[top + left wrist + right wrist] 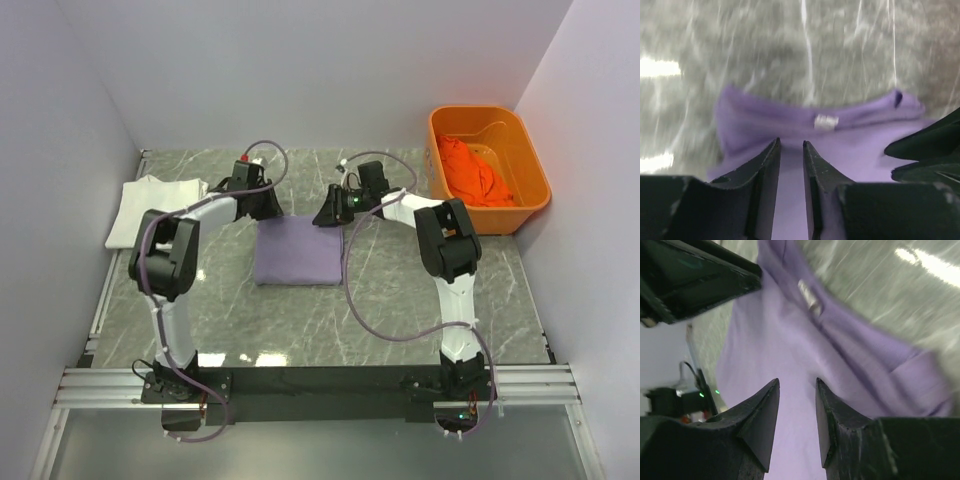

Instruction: Fold and stack the t-shirts

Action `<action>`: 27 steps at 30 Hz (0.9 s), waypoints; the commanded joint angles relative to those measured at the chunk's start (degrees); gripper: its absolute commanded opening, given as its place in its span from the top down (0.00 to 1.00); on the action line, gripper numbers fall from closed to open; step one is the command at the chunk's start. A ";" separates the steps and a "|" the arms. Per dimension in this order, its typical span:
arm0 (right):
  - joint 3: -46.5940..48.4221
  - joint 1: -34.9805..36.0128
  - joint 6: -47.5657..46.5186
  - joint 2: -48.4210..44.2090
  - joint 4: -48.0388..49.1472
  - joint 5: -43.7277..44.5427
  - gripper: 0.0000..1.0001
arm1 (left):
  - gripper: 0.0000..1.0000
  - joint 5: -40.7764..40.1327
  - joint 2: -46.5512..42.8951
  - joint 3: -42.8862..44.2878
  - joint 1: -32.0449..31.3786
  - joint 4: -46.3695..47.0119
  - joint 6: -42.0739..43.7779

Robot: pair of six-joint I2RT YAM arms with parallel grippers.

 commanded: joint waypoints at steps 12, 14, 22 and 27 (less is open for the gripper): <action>9.06 -5.83 17.88 6.95 12.30 -5.03 0.58 | 0.68 6.06 11.84 10.42 3.15 1.33 0.91; 8.53 -5.75 17.79 3.44 11.69 -5.03 0.58 | 0.67 6.24 9.56 10.52 3.15 1.32 0.65; -1.13 -2.15 14.20 -11.86 6.87 -9.60 0.57 | 0.51 6.14 -10.13 0.00 2.98 3.52 -5.49; -7.62 5.57 6.65 -16.17 -0.61 -12.33 0.57 | 0.53 8.17 -20.85 -10.65 1.31 1.41 -9.02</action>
